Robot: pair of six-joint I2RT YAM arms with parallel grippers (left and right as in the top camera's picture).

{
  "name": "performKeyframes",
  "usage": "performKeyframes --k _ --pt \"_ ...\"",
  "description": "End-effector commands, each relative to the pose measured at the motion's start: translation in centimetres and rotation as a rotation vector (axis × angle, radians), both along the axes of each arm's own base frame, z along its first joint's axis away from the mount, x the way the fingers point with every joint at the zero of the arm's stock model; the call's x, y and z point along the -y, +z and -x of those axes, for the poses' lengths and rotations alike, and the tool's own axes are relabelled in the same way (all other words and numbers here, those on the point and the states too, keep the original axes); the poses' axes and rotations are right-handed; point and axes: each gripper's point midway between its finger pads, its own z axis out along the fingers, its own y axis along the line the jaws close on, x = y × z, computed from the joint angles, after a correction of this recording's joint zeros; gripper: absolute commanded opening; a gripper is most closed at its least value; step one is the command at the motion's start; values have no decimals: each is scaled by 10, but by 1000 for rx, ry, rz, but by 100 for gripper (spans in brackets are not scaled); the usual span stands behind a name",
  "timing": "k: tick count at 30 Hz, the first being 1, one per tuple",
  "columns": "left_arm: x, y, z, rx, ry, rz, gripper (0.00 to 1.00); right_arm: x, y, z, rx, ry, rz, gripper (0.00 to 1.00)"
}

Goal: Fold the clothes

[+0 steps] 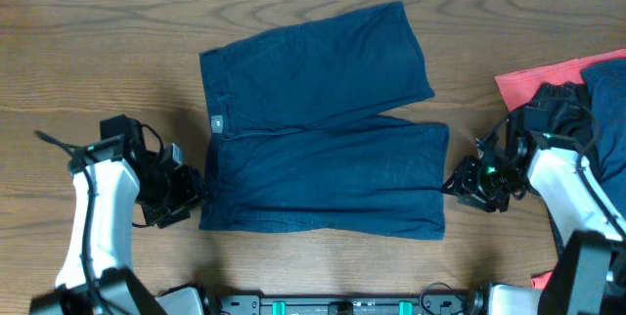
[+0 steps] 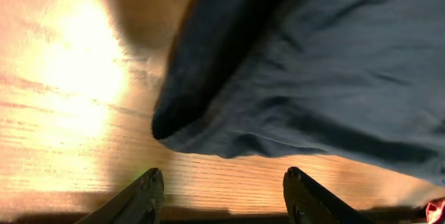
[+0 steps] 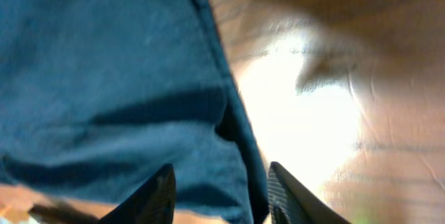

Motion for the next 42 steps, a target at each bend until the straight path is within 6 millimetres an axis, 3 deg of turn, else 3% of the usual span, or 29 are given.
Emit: performKeyframes --k 1,8,14,20,24,27,32,42 --pt "-5 -15 8 -112 80 -29 57 -3 19 -5 76 47 -19 43" --pt "10 -33 21 -239 103 72 57 -5 24 6 48 46 -25 45" --pt "15 -63 36 -261 147 67 56 -6 24 11 26 46 -30 45" --pt "11 -74 21 -188 173 45 36 -7 24 16 6 52 -34 46" --pt "10 -74 21 -188 176 44 15 -4 22 22 -18 54 -13 47" --pt "10 -74 21 -188 177 45 7 0 16 29 -45 50 12 51" --pt "10 -74 21 -188 177 45 6 -4 1 51 -133 -3 6 52" --pt "10 -74 21 -187 176 45 6 -41 -24 84 -202 -26 -145 53"
